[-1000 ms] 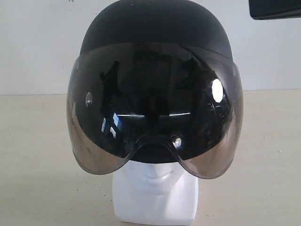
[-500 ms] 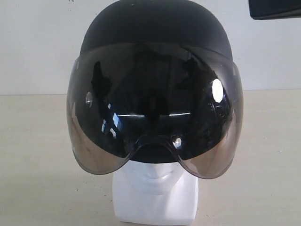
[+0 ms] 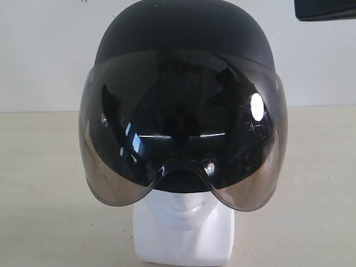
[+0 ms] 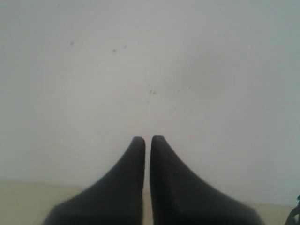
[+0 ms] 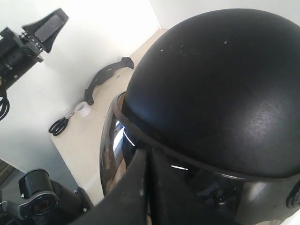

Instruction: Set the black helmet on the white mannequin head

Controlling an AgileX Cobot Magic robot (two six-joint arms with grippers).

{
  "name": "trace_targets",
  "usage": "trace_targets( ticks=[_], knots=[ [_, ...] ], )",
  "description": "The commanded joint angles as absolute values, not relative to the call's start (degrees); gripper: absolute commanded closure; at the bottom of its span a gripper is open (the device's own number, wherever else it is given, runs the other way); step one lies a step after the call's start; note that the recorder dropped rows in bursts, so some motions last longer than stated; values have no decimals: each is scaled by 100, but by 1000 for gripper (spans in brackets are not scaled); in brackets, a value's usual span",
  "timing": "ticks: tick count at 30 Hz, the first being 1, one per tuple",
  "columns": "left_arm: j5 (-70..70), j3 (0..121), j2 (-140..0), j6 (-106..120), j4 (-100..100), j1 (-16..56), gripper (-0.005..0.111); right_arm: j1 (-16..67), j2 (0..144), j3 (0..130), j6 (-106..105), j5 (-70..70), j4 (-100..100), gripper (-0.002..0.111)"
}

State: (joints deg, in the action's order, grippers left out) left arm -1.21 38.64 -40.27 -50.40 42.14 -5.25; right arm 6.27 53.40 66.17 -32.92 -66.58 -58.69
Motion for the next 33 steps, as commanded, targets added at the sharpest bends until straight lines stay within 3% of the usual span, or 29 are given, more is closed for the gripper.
trace_targets(
  ticks=[1,12,19,24,33],
  knots=[
    [1534,3834,-3869,-3773,2712,-138,102,642,5322,6661,-3330,-6621,-5879,108],
    [3916,4270,-3446,1690,-2972,197,102,642,5322,6661,-3330,-6596,-5879,108],
    [4729,5344,-3679,3947,-5759,197,102,642,5322,6661,-3330,-6596,-5879,108],
    [5832,5826,-4969,4650,-6572,197,102,642,5322,6661,-3330,-6553,-5879,108],
    [5960,6297,-5580,4915,-6800,197,102,642,5322,6661,-3287,-5875,-6238,108]
  ],
)
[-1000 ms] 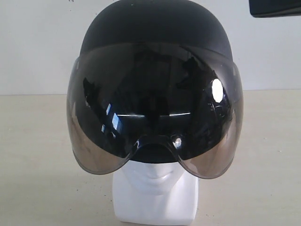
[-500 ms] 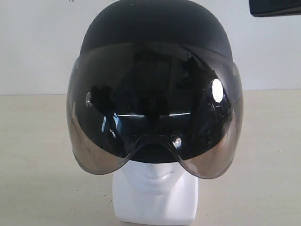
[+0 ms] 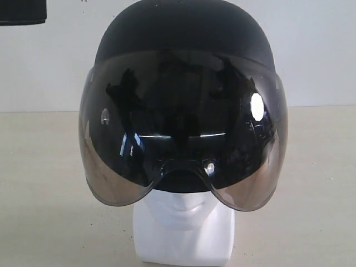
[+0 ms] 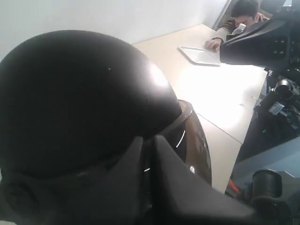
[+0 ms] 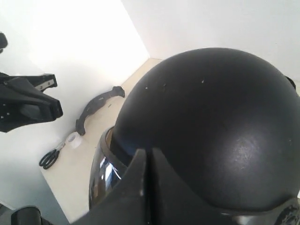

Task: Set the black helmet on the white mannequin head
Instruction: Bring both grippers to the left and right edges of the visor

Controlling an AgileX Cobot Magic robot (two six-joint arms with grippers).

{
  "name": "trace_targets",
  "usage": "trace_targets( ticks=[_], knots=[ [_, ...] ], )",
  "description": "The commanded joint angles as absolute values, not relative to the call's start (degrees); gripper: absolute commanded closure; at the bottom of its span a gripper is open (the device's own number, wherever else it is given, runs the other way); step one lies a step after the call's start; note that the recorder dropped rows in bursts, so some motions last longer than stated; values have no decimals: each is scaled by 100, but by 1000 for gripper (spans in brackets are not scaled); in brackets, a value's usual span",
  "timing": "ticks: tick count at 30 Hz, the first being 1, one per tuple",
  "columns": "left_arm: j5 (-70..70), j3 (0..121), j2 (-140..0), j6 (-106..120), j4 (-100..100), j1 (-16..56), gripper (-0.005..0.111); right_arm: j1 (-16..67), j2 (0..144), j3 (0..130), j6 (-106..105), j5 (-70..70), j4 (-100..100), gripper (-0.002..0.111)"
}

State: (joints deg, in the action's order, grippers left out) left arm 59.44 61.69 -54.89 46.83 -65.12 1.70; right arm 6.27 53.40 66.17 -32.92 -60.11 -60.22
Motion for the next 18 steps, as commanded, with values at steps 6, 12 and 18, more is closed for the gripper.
trace_targets(
  ticks=[6,12,18],
  knots=[
    [5956,6297,-5771,5211,-7108,403,102,642,5361,6661,-3184,-5804,-6218,108],
    [5726,6297,-6222,5318,-7116,1035,102,719,5807,6661,-3441,-6390,-6383,108],
    [5455,6297,-6256,5354,-6769,1258,102,1276,6001,6661,-3461,-6181,-6172,108]
  ],
)
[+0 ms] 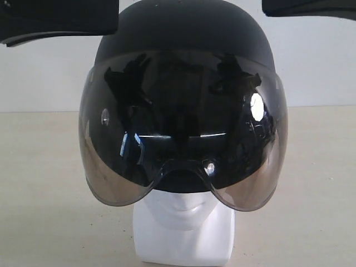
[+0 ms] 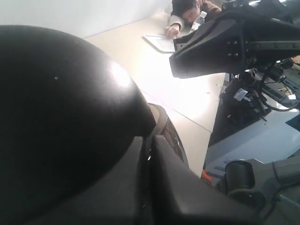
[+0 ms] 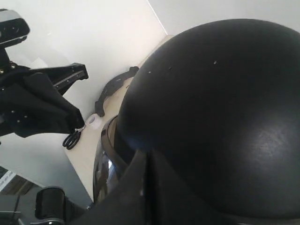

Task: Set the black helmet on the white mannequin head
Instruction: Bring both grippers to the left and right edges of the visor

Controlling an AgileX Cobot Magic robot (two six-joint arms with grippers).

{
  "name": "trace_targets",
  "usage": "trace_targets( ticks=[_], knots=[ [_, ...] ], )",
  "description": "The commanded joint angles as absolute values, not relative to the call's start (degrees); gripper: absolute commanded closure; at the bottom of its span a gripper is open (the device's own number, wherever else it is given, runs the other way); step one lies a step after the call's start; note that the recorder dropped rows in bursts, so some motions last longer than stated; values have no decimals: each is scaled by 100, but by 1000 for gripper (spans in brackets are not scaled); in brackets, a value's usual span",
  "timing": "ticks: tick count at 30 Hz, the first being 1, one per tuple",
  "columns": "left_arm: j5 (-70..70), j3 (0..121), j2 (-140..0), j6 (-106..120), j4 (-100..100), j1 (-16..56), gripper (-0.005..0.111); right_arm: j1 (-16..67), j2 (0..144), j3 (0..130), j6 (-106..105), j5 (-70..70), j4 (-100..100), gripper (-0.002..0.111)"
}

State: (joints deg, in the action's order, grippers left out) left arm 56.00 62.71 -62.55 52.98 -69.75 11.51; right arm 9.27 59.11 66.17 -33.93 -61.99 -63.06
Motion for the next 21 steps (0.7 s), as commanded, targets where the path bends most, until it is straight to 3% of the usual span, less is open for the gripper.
trace_targets(
  ticks=[1,21],
  knots=[
    [5455,6297,-6256,5354,-6653,1258,102,1399,6017,6640,-3449,-6102,-6054,108],
    [5613,6039,-6266,5100,-5881,1258,102,1798,6070,5860,-3214,-5798,-5703,108]
  ],
)
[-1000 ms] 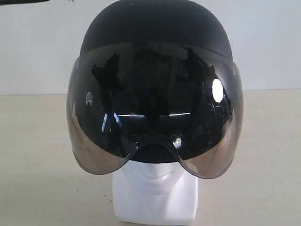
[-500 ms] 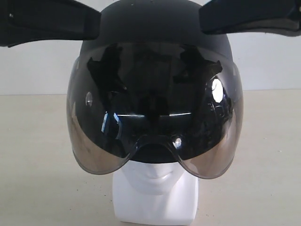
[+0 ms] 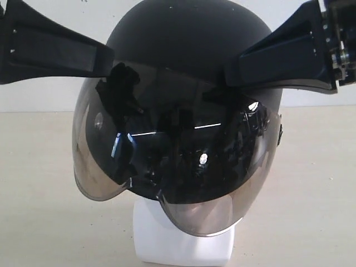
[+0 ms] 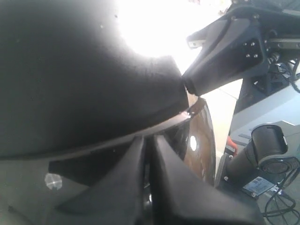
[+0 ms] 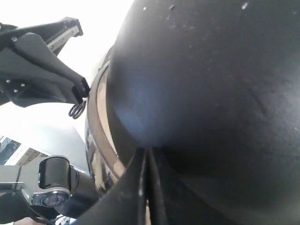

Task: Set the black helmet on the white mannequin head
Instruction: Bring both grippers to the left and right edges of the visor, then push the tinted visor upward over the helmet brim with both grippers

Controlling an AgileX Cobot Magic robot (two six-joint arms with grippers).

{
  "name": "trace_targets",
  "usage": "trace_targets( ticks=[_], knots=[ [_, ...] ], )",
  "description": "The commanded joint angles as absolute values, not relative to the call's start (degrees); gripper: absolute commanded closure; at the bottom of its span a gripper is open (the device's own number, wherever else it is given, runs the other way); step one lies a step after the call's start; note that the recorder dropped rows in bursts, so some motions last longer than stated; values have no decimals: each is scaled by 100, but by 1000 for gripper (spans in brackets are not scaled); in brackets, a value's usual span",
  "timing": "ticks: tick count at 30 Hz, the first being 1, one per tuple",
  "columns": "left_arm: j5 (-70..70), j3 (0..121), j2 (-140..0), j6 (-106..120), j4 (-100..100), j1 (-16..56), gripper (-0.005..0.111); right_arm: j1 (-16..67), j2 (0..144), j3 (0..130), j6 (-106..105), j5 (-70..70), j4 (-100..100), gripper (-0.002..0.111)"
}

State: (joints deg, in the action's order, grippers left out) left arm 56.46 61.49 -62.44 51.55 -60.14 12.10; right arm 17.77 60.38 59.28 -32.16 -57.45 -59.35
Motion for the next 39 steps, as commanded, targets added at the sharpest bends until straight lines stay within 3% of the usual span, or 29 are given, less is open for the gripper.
trace_targets(
  ticks=[1,39],
  knots=[
    [5603,6039,-6266,5100,-5881,1258,102,1798,6070,5860,-3214,-5798,-5703,108],
    [5700,5558,-6150,4973,-5619,1258,102,1798,6070,5860,-2832,-6385,-5269,108]
  ],
)
